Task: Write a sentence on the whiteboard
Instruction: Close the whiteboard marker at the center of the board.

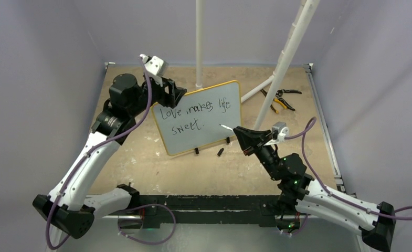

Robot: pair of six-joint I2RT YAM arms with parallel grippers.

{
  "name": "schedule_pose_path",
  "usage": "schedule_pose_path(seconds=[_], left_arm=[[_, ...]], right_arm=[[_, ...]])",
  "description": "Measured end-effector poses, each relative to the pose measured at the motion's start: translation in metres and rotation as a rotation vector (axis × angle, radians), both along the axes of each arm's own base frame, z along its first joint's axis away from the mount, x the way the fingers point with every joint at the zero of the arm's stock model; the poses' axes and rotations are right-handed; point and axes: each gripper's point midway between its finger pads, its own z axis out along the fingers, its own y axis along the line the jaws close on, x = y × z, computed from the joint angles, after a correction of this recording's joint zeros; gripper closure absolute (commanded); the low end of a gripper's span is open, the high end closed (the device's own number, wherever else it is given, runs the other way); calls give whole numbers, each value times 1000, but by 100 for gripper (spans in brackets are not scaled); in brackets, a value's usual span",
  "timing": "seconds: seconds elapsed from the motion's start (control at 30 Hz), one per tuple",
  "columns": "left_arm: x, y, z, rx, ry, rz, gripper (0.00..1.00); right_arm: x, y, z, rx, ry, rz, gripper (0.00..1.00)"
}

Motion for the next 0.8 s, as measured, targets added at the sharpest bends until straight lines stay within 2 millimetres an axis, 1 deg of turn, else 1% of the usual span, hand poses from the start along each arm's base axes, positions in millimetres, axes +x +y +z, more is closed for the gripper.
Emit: schedule_pose_path(seconds=[0.07,0.13,0.17,0.23,0.33,0.4,0.43,0.47,0.57,0.63,0.7,0.8], left_arm=[[-12,0,10,-23,-13,4,37],[-23,-5,13,-47,-6,-1,37],[-29,-11,11,-57,6,-13,37],[-42,-30,-2,-68,51,-51,38],[-66,-69,-33,-40,134,-119,41],[-84,-96,-61,0,192,-156,42],[-93,-107,-76,19,220,-174,43],[-100,-116,-91,39,247,-185,44],[-112,-130,-135,93,315,-178,47],[-120,-136,-168,132,357,-163,48],[-126,-141,-196,168,394,-153,49],[-131,-151,-229,217,435,-132,49]], right_arm=[[-1,-7,-2,-6,11,-17,100],[-1,-12,-6,-18,22,-32,100],[1,-15,-10,-31,37,-48,100],[4,-18,-21,-61,68,-74,100],[7,-22,-36,-88,104,-107,100],[9,-24,-46,-102,125,-123,100],[10,-27,-53,-110,142,-140,100],[11,-28,-55,-114,147,-145,100],[14,-35,-59,-95,177,-191,100],[15,-40,-61,-76,191,-212,100],[16,-45,-63,-62,202,-235,100],[16,-52,-63,-35,209,-261,100]])
